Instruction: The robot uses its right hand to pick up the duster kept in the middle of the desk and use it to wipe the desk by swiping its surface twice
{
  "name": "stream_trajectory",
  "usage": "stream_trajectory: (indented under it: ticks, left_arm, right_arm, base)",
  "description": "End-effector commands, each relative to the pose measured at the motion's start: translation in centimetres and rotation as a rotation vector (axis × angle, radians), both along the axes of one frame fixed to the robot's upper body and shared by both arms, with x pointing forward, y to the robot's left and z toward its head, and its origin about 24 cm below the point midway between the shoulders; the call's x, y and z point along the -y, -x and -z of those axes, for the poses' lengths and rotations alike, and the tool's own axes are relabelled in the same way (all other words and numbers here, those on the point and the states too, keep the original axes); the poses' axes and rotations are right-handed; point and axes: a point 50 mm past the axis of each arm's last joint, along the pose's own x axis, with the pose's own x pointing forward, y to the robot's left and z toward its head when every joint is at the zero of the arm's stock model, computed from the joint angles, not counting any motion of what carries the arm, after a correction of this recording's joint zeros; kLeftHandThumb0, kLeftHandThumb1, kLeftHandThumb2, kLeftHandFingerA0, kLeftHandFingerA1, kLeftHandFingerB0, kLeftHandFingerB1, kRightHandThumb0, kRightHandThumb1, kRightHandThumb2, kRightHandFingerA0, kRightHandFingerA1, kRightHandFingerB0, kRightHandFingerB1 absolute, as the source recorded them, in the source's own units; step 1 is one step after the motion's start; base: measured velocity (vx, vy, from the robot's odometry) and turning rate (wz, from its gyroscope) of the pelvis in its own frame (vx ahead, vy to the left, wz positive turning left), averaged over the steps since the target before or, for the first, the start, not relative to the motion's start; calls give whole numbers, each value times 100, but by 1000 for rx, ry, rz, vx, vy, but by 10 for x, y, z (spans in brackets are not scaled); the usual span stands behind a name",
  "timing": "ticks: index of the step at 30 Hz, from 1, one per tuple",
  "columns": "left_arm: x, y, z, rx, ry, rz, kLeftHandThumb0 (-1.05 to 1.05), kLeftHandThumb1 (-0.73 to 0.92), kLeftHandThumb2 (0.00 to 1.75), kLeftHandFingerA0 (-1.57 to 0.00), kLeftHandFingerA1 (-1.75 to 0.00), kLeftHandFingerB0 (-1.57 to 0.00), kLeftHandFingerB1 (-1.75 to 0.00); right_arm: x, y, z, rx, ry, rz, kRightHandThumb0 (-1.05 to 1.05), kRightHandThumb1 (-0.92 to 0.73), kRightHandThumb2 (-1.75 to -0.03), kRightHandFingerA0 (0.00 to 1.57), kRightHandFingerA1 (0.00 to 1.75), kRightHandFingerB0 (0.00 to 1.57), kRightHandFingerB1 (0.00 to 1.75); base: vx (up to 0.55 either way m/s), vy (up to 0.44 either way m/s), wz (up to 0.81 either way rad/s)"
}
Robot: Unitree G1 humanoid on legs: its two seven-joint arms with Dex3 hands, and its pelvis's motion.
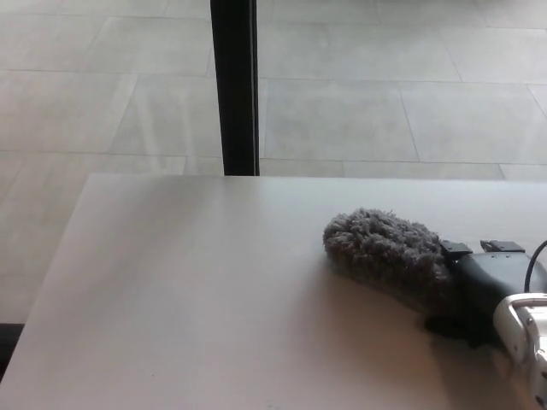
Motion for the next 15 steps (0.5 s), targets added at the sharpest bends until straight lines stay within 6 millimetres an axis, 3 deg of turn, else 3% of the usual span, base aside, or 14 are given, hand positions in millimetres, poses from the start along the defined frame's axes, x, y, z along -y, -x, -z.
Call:
stream_trajectory:
  ticks: [1,2,5,6,7,9,10,11,12,14,15]
  left_arm:
    - [-10,3,-7,17,-42,7,-87,81,127,-44,-100,-32,-91]
    - [-10,4,-7,13,-46,6,-92,92,84,-27,-141,-15,-130]
    - [-10,4,-7,13,-50,6,-93,92,84,-25,-142,-15,-132]
    - [-11,4,-7,2,-52,-7,-98,92,86,-32,-121,-25,-114]
    - [-11,5,-7,4,-44,-9,-93,92,82,-24,-141,-17,-132]
    - [-11,5,-7,3,-41,-10,-93,92,82,-24,-141,-17,-132]
    - [-11,6,-6,-4,-46,-6,-94,82,127,-50,-104,-39,-96]
    - [-10,6,-6,-5,-46,-6,-94,82,127,-50,-104,-39,-96]
    - [-11,7,-6,-5,-49,-4,-101,92,83,-33,-121,-26,-114]
    - [-11,8,-6,-7,-55,3,-103,92,81,-32,-120,-26,-114]
    - [-10,8,-6,-5,-50,4,-93,83,128,-50,-104,-40,-96]
  right_arm:
    - [10,4,-12,-222,-126,37,-105,-88,-68,0,0,0,0]
    - [12,3,-16,-213,-127,39,-105,-89,-68,0,0,0,0]
    - [19,2,-27,-193,-103,52,-105,-91,-70,0,0,0,0]
    - [22,1,-32,-180,-118,57,-105,-91,-71,0,0,0,0]
    - [27,1,-40,-165,-143,68,-105,-92,-71,0,0,0,0]
    - [29,1,-43,-162,-154,72,-105,-92,-71,0,0,0,0]
    - [39,1,-58,-132,-196,95,-105,-92,-74,0,0,0,0]
    - [41,1,-62,-119,-202,96,-105,-92,-74,0,0,0,0]
    - [45,2,-67,-99,-215,91,-105,-92,-73,0,0,0,0]
    - [54,4,-81,-45,-246,95,-105,-92,-74,0,0,0,0]
    - [62,7,-93,1,-294,96,-105,-90,-71,0,0,0,0]
  base:
    - [0,0,0]
    - [0,0,0]
    - [0,0,0]
    - [0,0,0]
    - [0,0,0]
    - [0,0,0]
    - [0,0,0]
    - [0,0,0]
    - [0,0,0]
    - [0,0,0]
    - [0,0,0]
